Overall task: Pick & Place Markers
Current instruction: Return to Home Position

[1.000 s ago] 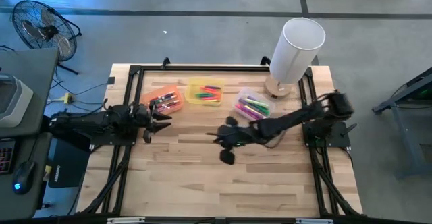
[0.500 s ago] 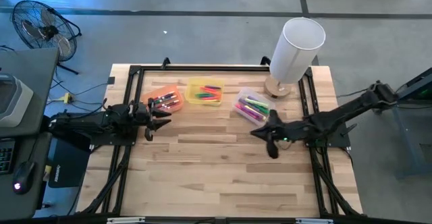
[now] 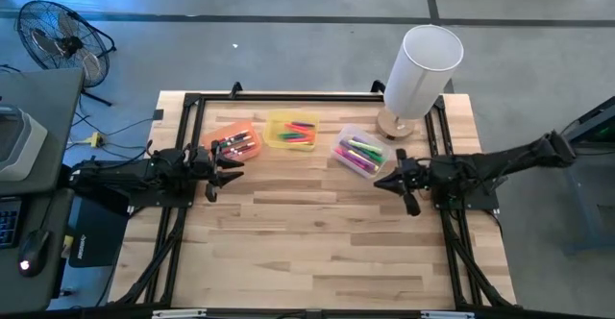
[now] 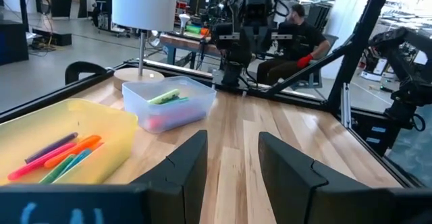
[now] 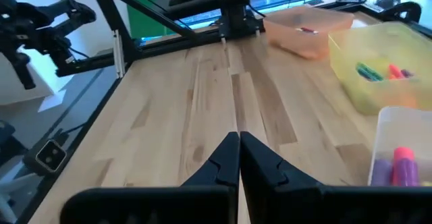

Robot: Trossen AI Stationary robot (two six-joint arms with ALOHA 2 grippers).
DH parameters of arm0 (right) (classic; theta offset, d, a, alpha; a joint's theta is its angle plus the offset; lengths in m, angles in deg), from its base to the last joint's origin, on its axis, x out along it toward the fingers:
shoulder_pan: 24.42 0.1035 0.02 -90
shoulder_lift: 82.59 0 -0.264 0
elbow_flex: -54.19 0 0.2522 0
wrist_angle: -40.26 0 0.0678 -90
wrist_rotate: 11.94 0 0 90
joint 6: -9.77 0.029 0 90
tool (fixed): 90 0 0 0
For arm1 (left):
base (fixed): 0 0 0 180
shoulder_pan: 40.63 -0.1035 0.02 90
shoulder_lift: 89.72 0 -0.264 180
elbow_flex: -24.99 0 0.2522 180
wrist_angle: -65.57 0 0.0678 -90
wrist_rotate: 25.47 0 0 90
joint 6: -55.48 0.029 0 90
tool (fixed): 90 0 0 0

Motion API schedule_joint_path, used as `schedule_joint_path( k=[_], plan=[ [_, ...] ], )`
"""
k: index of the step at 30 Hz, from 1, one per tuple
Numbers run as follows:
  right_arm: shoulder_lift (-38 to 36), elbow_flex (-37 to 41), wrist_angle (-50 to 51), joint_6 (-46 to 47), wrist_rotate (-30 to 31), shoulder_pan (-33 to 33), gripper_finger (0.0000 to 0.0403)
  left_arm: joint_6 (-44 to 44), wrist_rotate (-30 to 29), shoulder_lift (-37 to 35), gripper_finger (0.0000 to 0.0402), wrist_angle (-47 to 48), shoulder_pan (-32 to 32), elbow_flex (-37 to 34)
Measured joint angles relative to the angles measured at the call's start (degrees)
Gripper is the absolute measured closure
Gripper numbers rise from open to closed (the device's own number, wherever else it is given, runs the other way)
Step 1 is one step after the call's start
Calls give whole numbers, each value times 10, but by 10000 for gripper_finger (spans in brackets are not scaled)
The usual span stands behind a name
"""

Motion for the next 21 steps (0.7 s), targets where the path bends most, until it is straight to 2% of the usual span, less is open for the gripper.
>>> schedule_joint_path(
  k=[4,8,21],
  plan=[
    [-62,43,3,4,-38,-25,402,0,0,0,270,0,0,0],
    [-131,74,28,17,-40,-29,402,0,0,0,270,0,0,0],
    [-306,81,226,3,-33,-29,402,0,0,0,270,0,0,-1]
  ],
)
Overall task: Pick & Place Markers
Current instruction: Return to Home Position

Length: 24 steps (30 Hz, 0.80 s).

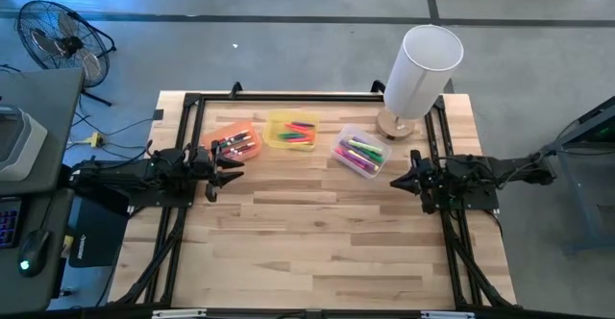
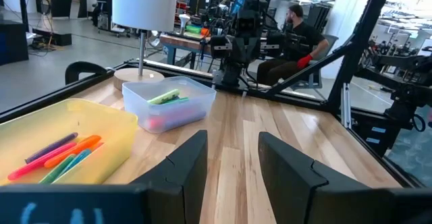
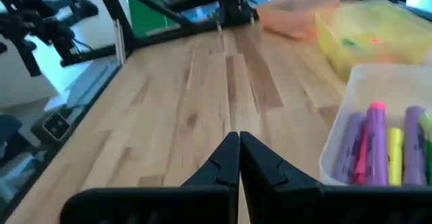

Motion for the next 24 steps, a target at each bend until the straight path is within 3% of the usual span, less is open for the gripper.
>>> schedule_joint_path(
  k=[17,24],
  plan=[
    [-9,15,-16,-75,21,0,402,0,0,0,270,0,0,0],
    [-9,15,-16,-47,23,0,402,0,0,0,270,0,0,0]
  ],
)
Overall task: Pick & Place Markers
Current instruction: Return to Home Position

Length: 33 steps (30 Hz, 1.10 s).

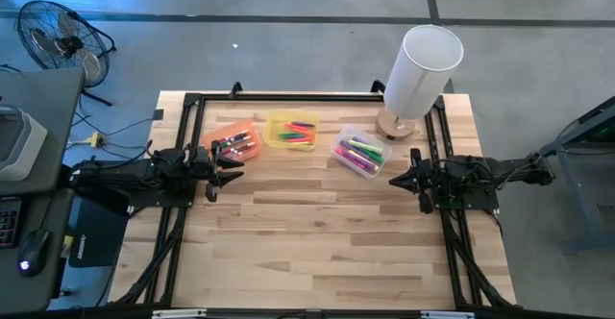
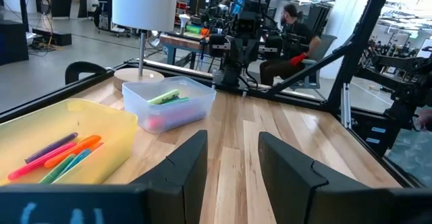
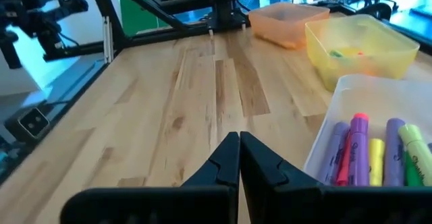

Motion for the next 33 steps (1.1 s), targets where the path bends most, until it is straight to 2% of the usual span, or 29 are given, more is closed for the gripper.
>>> schedule_joint_path(
  k=[33],
  plan=[
    [0,0,0,12,0,0,402,0,0,0,270,0,0,0]
  ],
)
